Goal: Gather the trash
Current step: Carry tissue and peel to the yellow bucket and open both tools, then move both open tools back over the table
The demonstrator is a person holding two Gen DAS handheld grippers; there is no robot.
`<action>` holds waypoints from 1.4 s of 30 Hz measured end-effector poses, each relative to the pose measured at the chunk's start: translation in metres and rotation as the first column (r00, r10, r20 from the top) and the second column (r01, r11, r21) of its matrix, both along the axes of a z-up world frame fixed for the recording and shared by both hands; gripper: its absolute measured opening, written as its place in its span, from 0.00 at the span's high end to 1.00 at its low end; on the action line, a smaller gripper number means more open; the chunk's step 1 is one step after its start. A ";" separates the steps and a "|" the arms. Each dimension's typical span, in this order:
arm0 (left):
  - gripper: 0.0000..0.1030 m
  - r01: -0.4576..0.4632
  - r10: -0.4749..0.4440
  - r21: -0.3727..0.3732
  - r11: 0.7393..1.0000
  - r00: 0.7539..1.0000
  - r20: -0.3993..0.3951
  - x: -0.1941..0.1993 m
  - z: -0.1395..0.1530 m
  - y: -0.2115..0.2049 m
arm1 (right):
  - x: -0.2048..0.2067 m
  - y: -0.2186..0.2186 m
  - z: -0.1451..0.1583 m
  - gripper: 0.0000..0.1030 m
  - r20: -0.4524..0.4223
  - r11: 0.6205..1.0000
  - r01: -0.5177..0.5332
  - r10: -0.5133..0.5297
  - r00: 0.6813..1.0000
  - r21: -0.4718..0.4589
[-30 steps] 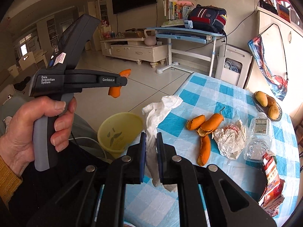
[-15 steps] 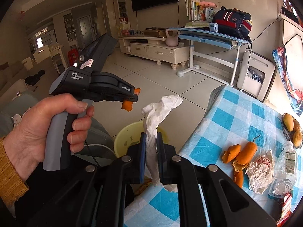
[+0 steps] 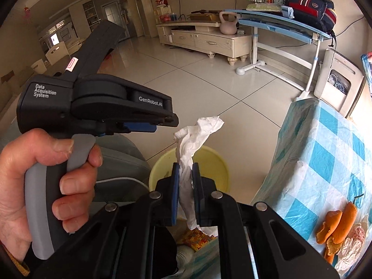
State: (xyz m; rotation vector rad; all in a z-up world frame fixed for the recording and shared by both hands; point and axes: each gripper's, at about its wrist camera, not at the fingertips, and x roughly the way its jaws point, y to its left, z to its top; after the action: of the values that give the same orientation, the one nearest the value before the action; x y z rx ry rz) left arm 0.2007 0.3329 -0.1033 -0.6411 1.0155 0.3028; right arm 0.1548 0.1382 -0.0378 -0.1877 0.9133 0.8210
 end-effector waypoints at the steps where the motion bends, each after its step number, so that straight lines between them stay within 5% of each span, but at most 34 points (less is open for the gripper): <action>1: 0.62 -0.018 0.018 0.007 1.000 1.000 0.017 -0.003 0.004 0.002 | 0.002 0.003 -0.003 0.89 -0.013 1.000 -0.002 0.002 1.000 -0.003; 10: 0.43 -0.183 0.153 0.145 0.972 0.968 0.198 -0.029 0.053 0.010 | 0.032 0.037 -0.036 0.88 -0.149 1.000 0.016 -0.014 0.989 0.014; 11: 0.43 -0.190 0.156 0.148 0.971 0.965 0.210 -0.029 0.056 0.010 | 0.035 0.041 -0.040 0.87 -0.161 1.000 0.019 -0.016 0.987 0.014; 14: 0.42 -0.200 0.159 0.167 0.966 0.960 0.229 -0.029 0.063 0.010 | 0.043 0.046 -0.050 0.60 -0.179 0.999 0.051 -0.050 0.983 0.003; 21: 0.41 -0.193 0.151 0.165 0.967 0.959 0.240 -0.029 0.067 0.008 | 0.039 0.021 -0.035 0.54 -0.177 0.993 0.104 -0.094 0.980 0.048; 28: 0.39 -0.181 0.123 0.215 0.960 0.958 0.259 -0.034 0.072 -0.005 | -0.015 -0.063 -0.005 0.41 0.017 0.975 0.202 -0.204 0.979 0.093; 34: 0.32 -0.145 0.046 0.298 0.944 0.948 0.316 -0.036 0.088 -0.032 | -0.058 -0.125 0.002 0.30 0.222 0.937 0.344 -0.349 0.910 0.062; 42: 0.28 -0.075 -0.072 0.403 0.912 0.938 0.338 -0.040 0.102 -0.065 | -0.062 -0.157 -0.010 0.28 0.216 0.884 0.462 -0.467 0.858 0.073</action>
State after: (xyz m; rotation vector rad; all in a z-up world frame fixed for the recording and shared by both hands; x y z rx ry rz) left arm 0.1603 0.2683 -0.0012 -0.2942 0.5840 0.3767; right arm 0.0929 -0.0185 -0.0477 -0.0370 0.6908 0.3458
